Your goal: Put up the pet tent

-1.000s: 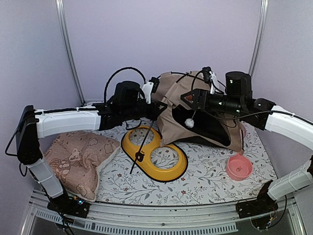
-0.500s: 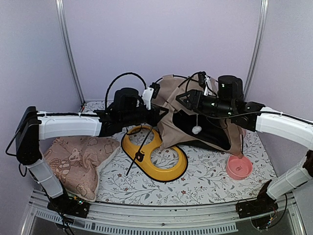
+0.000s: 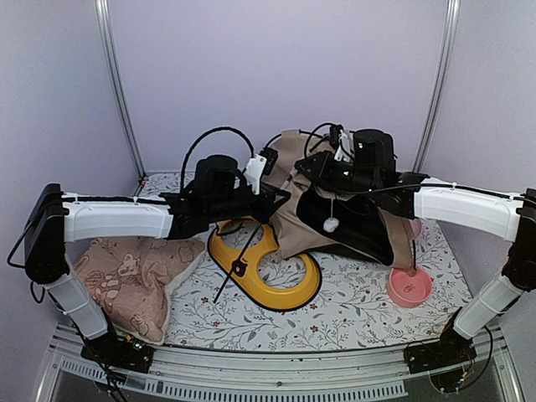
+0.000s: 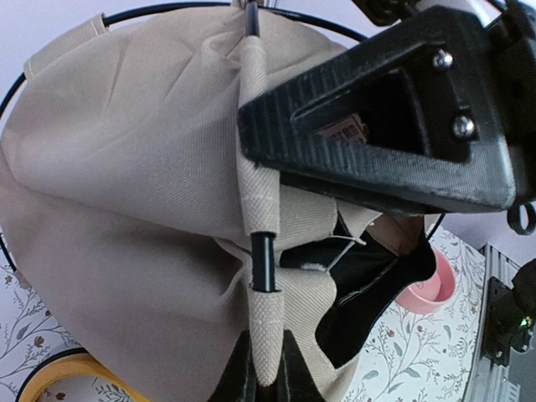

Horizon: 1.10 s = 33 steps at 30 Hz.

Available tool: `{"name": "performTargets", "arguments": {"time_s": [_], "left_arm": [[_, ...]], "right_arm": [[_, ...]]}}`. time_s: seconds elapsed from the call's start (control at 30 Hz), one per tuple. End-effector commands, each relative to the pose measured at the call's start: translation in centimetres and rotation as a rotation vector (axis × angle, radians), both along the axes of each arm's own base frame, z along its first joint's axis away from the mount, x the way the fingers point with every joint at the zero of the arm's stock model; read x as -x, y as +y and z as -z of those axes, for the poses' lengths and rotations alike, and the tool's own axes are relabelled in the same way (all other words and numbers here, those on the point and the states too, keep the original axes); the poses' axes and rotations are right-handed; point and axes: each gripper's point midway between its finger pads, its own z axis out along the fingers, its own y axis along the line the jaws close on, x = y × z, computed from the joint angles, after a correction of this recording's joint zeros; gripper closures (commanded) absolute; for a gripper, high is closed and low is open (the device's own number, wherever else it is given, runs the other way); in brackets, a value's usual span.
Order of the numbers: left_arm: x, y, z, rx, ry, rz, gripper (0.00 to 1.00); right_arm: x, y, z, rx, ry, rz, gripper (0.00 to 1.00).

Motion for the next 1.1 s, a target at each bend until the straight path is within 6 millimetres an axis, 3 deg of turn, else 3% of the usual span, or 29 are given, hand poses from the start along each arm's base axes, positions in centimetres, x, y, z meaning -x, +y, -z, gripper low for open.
{"name": "performTargets", "arguments": {"time_s": [0.0,0.07,0.3,0.6,0.87,1.07], "left_arm": [[3.1,-1.3,-0.7,-0.003,-0.026,0.103,1.00],[3.3,-1.0,-0.1,-0.019,-0.014,0.098,1.00],[5.4,1.1,2.7,-0.052,0.049,0.076,0.99],[8.8,3.5,6.4,-0.096,0.124,0.052,0.91],[9.5,3.8,7.4,-0.110,0.142,0.028,0.87],[9.5,3.7,7.1,-0.098,0.145,0.020,0.97]], "right_arm": [[-1.2,0.2,-2.4,-0.060,-0.051,0.050,0.90],[-1.4,-0.1,-2.9,-0.058,-0.063,0.058,1.00],[-2.5,-1.2,-4.5,-0.033,-0.093,0.069,1.00],[-3.4,-2.1,-5.0,-0.027,-0.106,0.058,1.00],[-3.4,-1.5,-4.9,-0.021,-0.111,0.019,1.00],[-2.9,-1.0,-5.1,-0.019,-0.120,-0.028,1.00]]}}
